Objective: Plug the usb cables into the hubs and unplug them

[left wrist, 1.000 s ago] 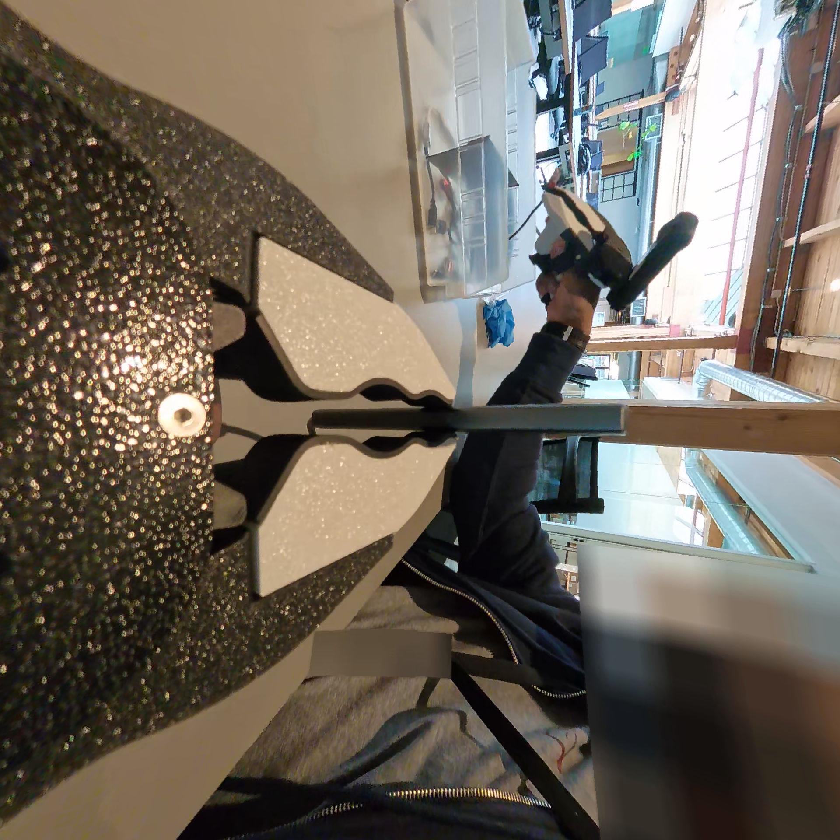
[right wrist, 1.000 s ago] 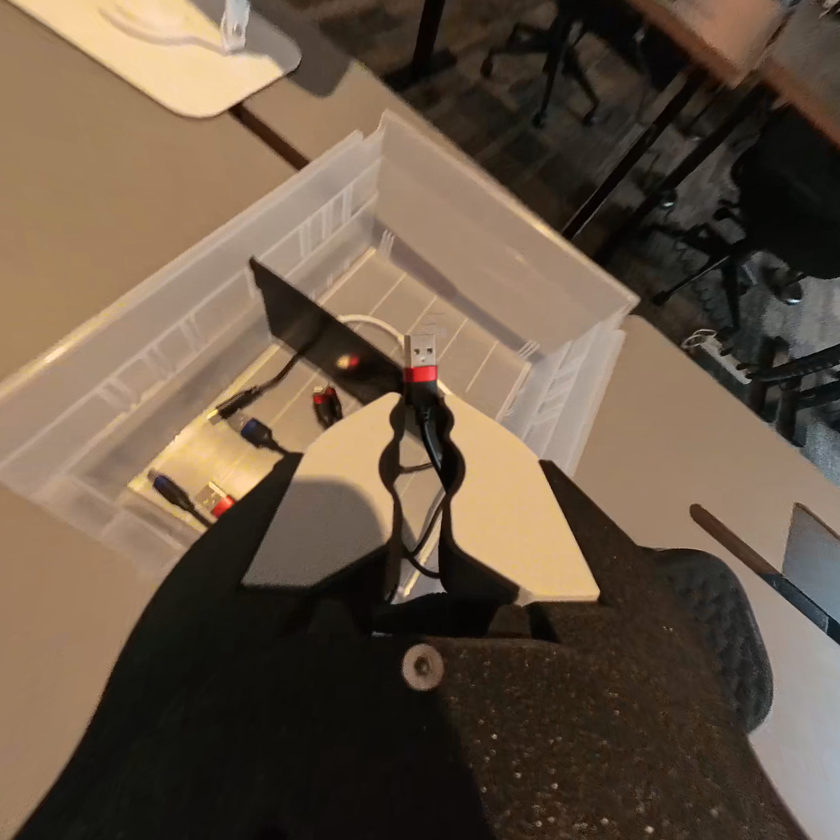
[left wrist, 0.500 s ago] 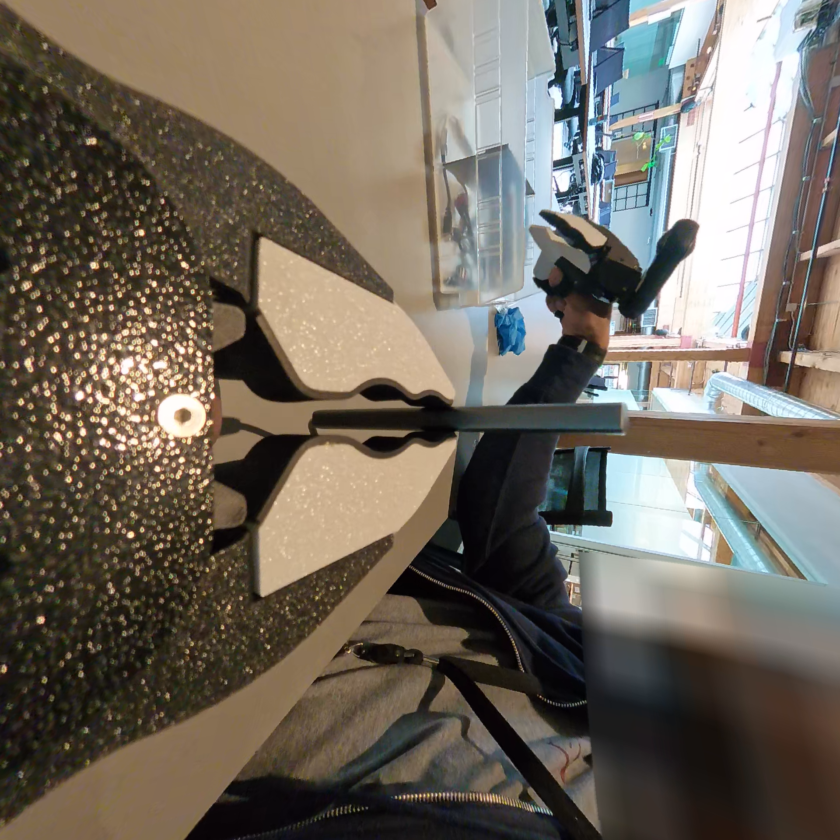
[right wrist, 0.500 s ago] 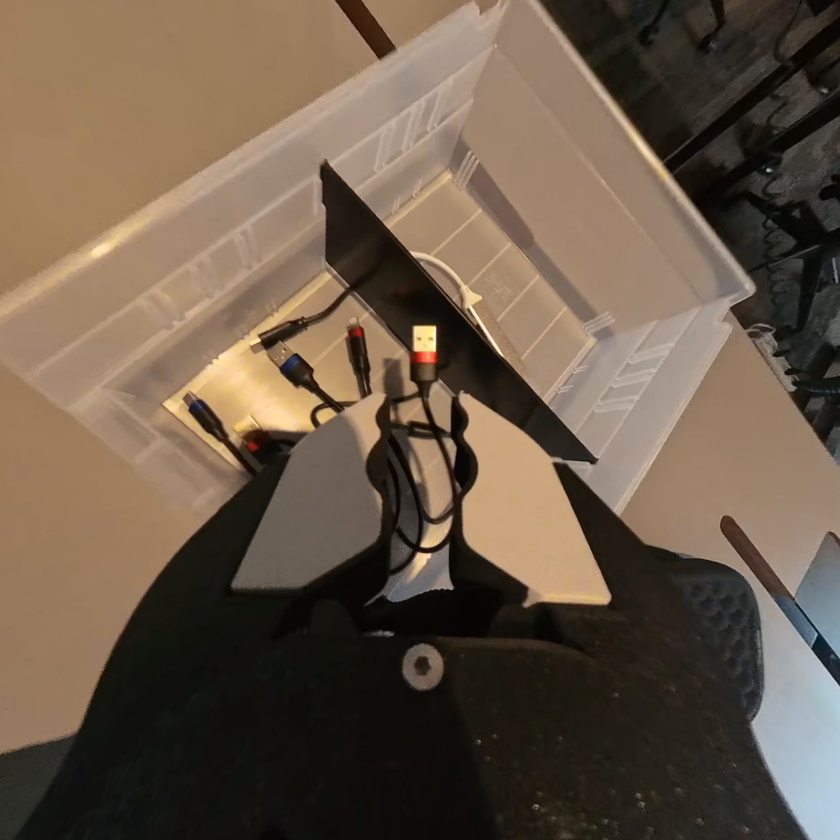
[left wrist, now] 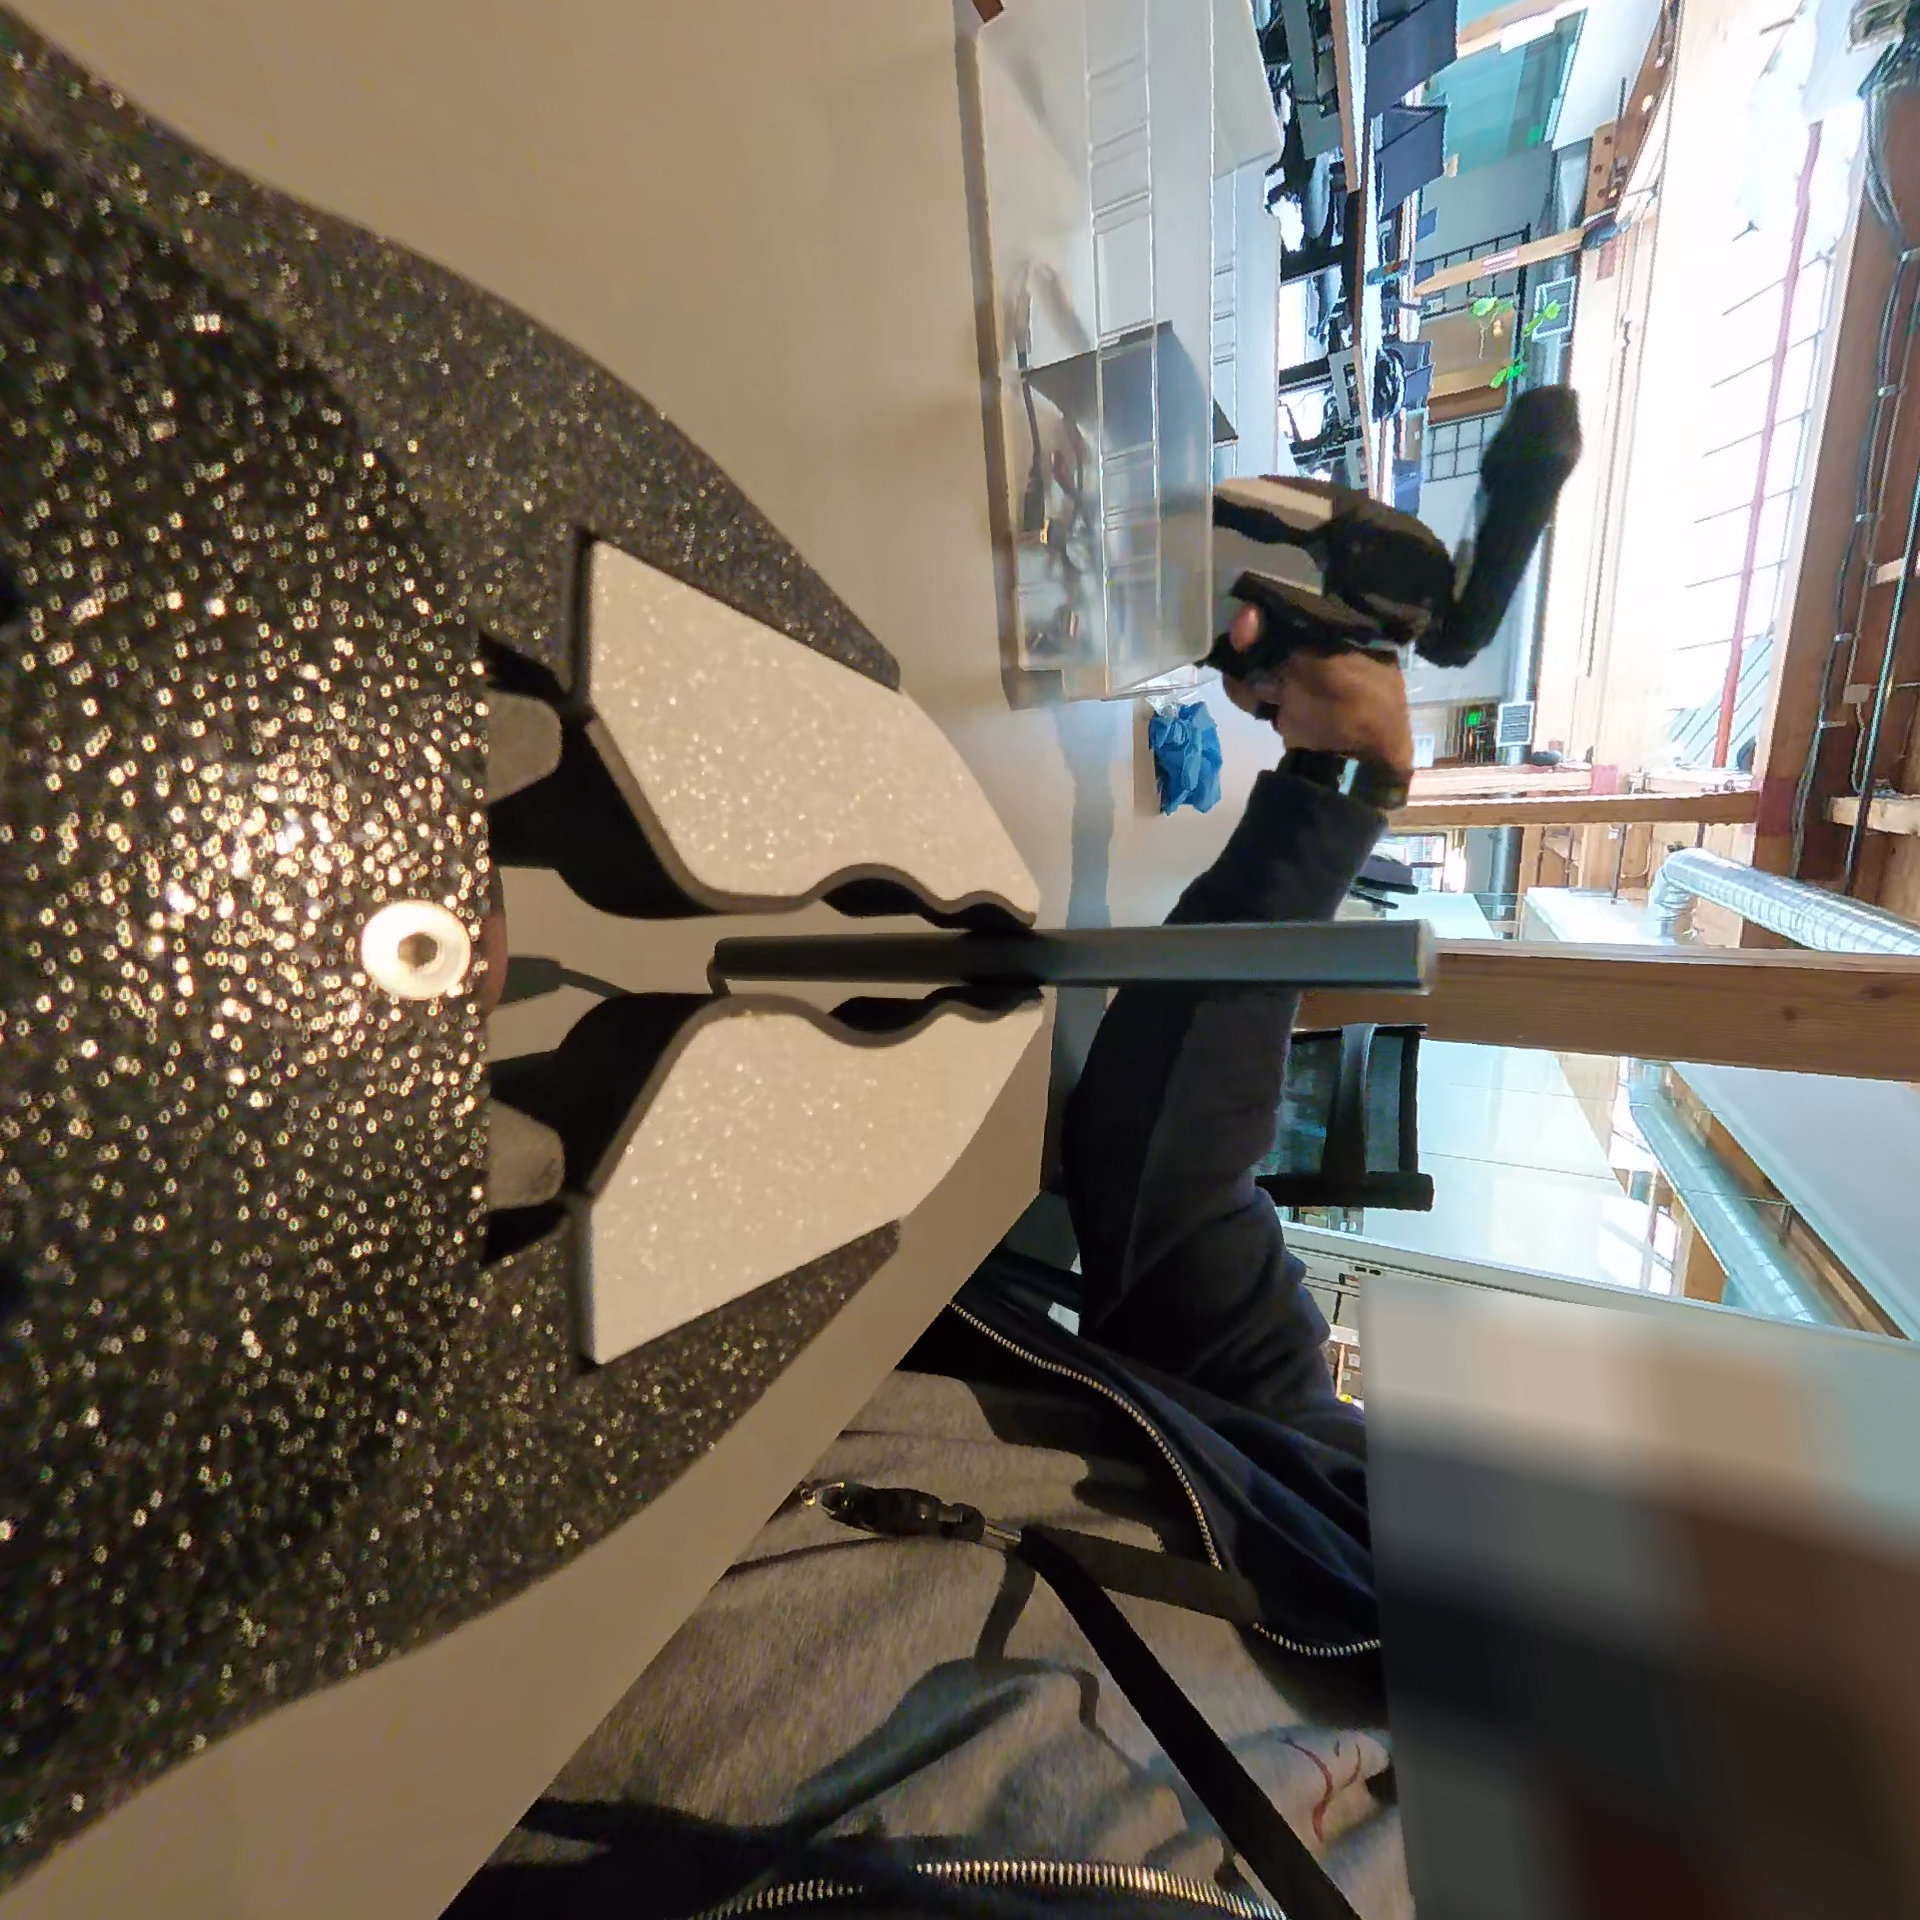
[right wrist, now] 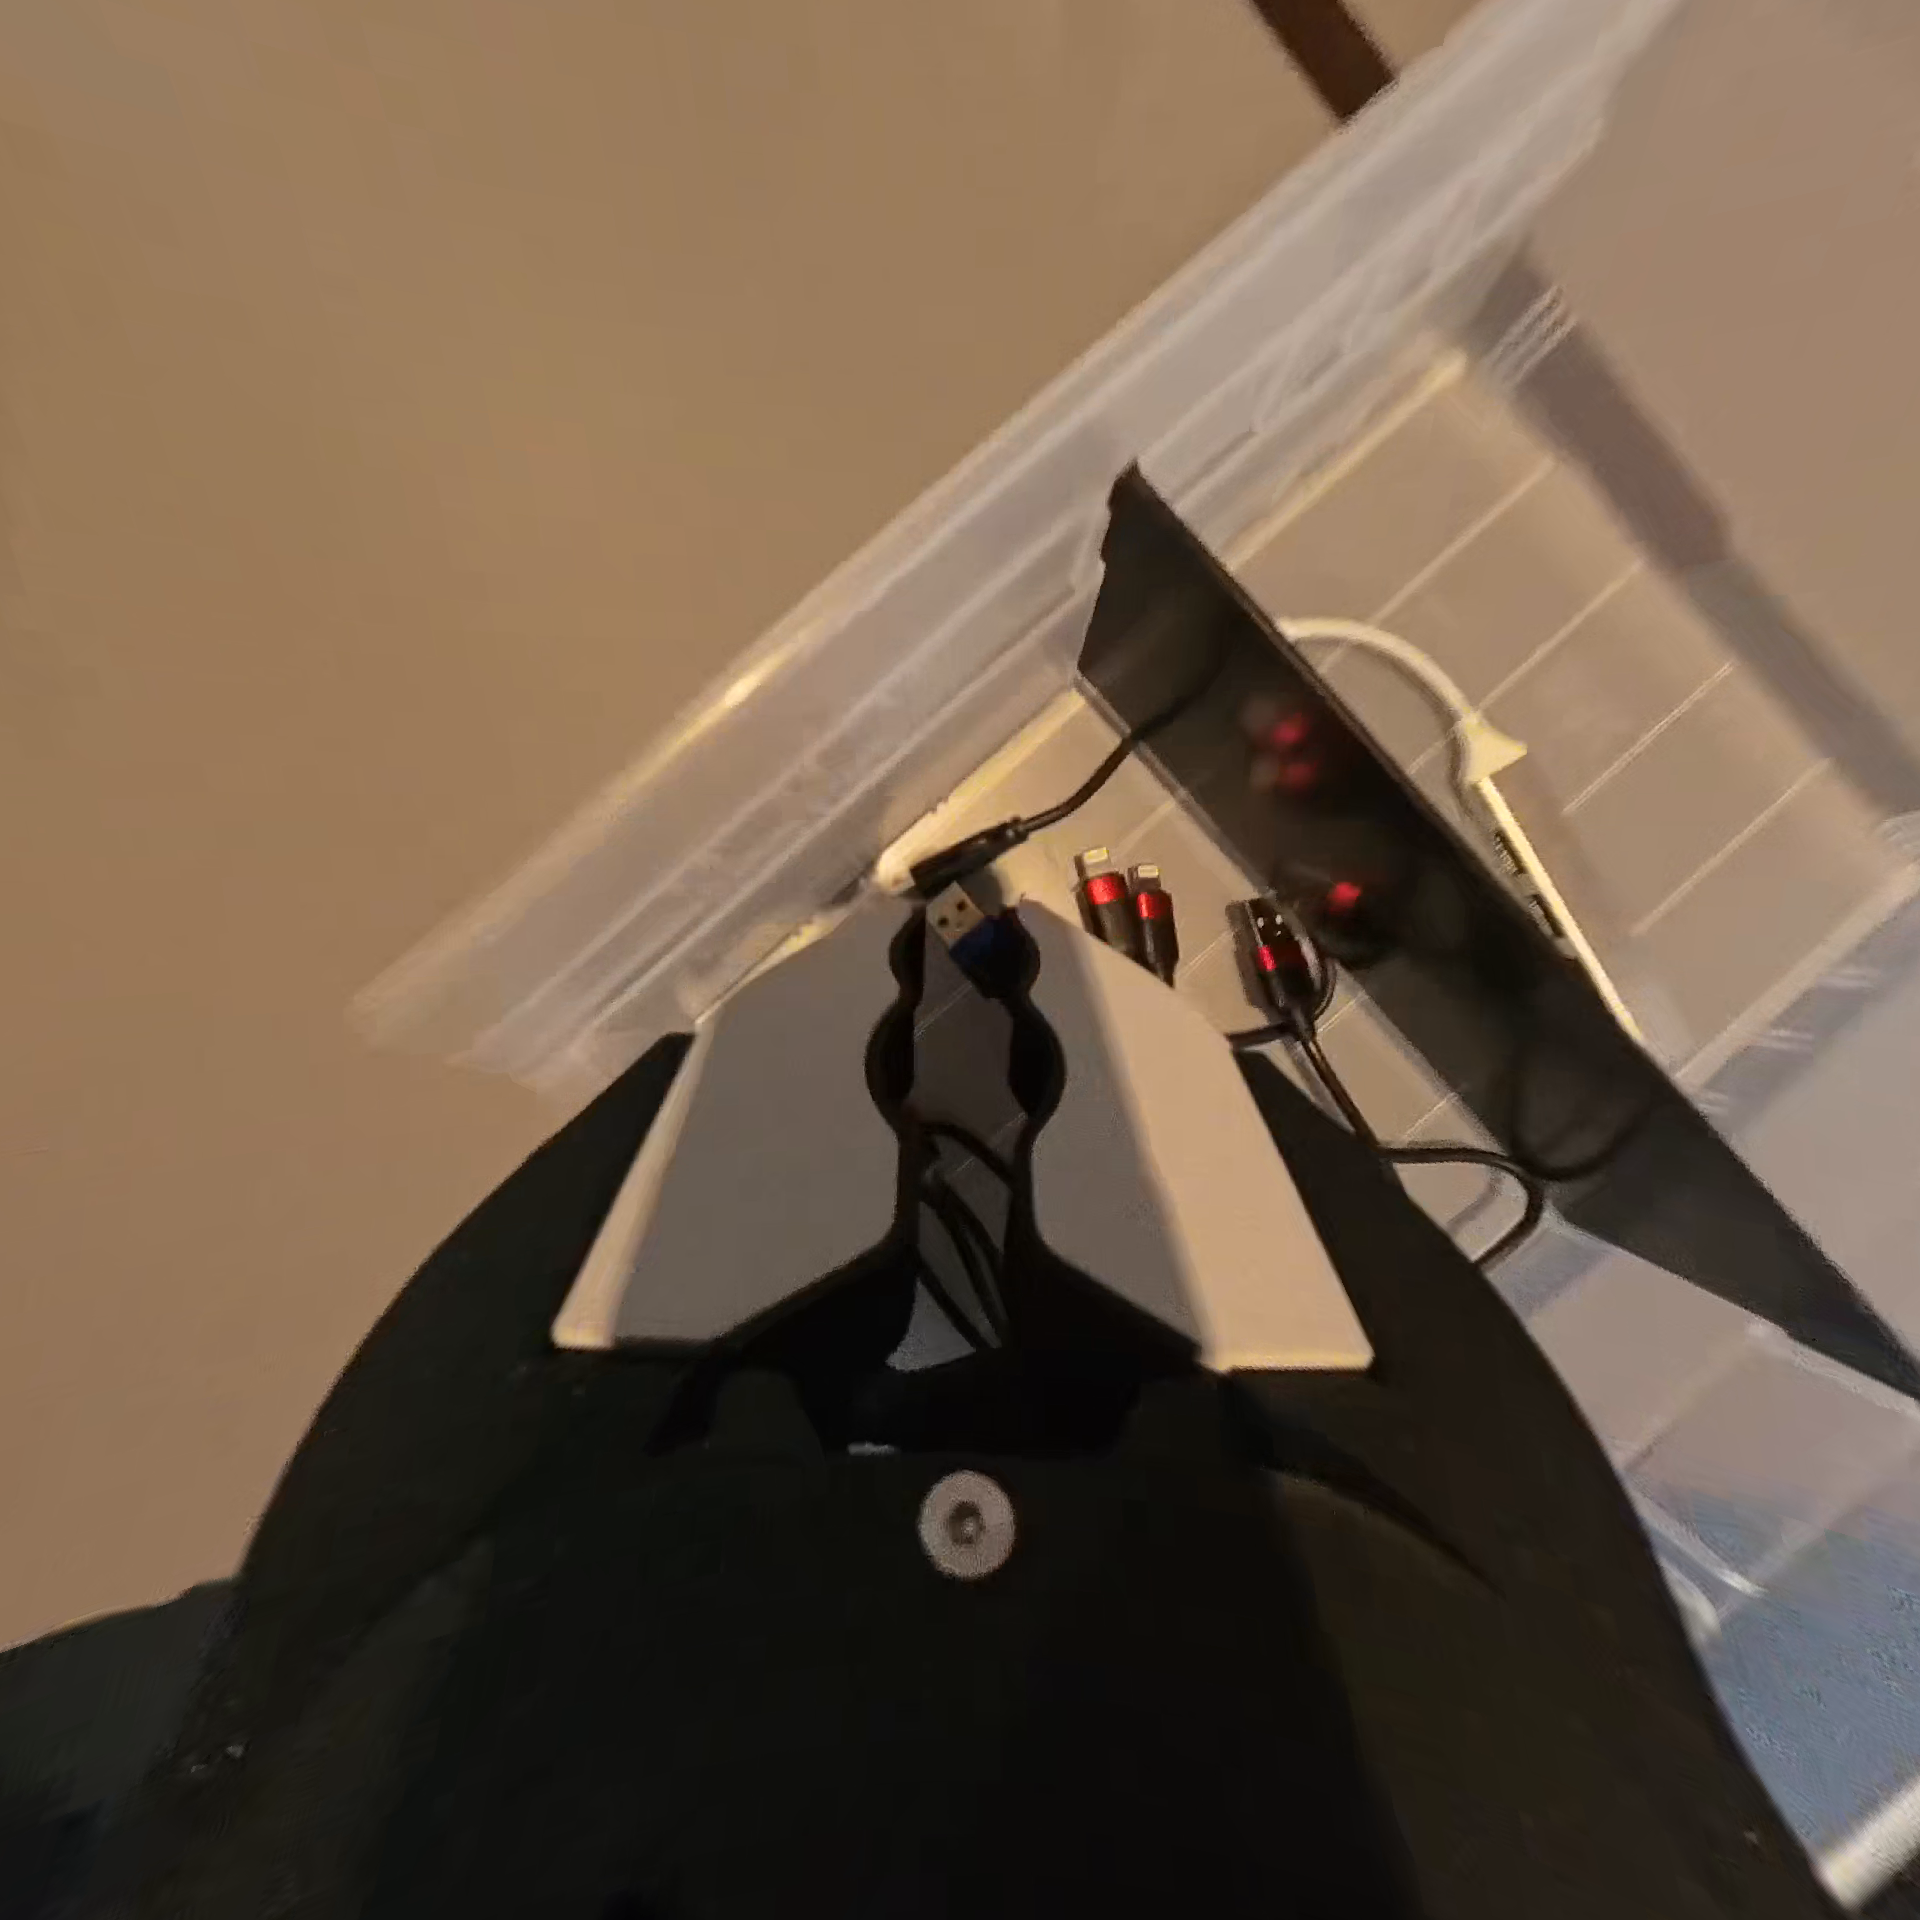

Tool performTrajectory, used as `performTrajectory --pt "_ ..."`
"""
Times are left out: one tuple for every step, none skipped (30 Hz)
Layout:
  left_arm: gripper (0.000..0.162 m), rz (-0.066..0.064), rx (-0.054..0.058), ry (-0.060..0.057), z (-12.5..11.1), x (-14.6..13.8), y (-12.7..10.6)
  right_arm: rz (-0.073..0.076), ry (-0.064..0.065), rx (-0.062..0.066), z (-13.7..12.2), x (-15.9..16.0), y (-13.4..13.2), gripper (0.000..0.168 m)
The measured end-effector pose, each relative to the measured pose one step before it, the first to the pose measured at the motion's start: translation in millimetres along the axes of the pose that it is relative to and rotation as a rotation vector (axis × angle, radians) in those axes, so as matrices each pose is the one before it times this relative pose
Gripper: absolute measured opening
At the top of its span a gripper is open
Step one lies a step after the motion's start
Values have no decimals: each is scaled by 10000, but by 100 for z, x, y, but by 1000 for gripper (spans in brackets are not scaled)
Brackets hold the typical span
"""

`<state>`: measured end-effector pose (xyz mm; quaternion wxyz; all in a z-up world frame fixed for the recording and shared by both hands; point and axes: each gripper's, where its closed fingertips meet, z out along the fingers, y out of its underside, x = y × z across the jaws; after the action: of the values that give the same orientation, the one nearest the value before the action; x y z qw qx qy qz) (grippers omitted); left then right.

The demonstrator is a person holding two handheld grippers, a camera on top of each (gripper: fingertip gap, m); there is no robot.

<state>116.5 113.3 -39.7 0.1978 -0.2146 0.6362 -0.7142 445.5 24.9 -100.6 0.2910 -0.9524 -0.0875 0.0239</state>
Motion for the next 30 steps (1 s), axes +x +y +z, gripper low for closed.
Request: performTrajectory --pt "9 11 -25 2 17 19 17 160 -8 -216 530 218 388 14" --pt "9 9 -28 5 22 16 11 69 80 -133 268 301 324 14" --pt "9 15 -37 7 23 20 24 60 144 -76 12 376 292 13" --pt "9 20 -32 1 22 17 7 110 184 -11 -201 482 238 13" --pt "9 13 -25 -1 25 18 17 168 213 45 -345 563 187 13" --pt "9 7 -24 2 15 6 14 204 232 81 -405 632 151 11" --pt "9 5 -16 2 27 13 25 215 204 71 -408 601 159 9" --pt "9 2 -11 -2 21 4 28 172 128 7 -344 443 250 6" --pt "9 -3 -7 -1 8 -3 20 53 64 -67 -262 240 323 4" --pt "9 -7 -4 -4 15 -12 26 -79 8 -103 -199 14 325 2" --pt "9 -8 -11 -8 15 -26 46 -145 -72 -92 -103 -213 233 0" --pt "9 -4 -26 -16 21 -27 57 -134 -116 -57 -11 -327 94 0" --pt "9 -2 -26 -9 21 -19 57 -85 -111 -48 106 -320 -20 0" --pt "9 -6 -19 -2 13 -4 46 -49 -115 -82 217 -295 -22 0" --pt "9 -3 -18 -1 14 -5 35 -63 -101 -122 355 -261 19 0" --pt "9 9 -16 -5 5 -1 22 -89 -21 -145 464 -111 45 0" --pt "9 7 -6 -1 4 0 -1 -71 43 -155 533 40 76 0" --pt "9 2 -3 -1 -7 6 -6 -21 86 -125 533 195 56 0" --pt "9 7 -3 -4 -14 -6 -17 43 119 -80 493 302 34 2" --pt "9 9 -5 -4 -13 6 -24 85 99 -68 418 296 56 2" --pt "9 13 -4 -4 -18 12 -25 79 39 -98 381 193 144 2" --pt "9 15 -1 -9 -24 -2 -30 43 3 -162 357 93 304 2" --pt "9 9 7 -5 -19 7 -30 1 53 -252 332 132 460 2" --pt "9 4 10 -1 -6 -1 -23 -15 110 -286 302 213 508 1" --pt "9 3 -4 -5 0 5 -4 10 88 -218 232 188 401 0" --pt "9 7 -18 -4 10 -7 15 43 51 -124 173 154 234 0" --pt "9 9 -17 -2 21 14 15 43 76 -55 82 186 121 0" --pt "9 9 -12 -4 17 5 8 30 109 -48 26 223 100 0" --pt "9 7 -9 -4 10 1 14 31 96 -69 5 194 144 0" --pt "9 4 -9 -4 11 3 3 24 50 -48 -19 114 101 0"
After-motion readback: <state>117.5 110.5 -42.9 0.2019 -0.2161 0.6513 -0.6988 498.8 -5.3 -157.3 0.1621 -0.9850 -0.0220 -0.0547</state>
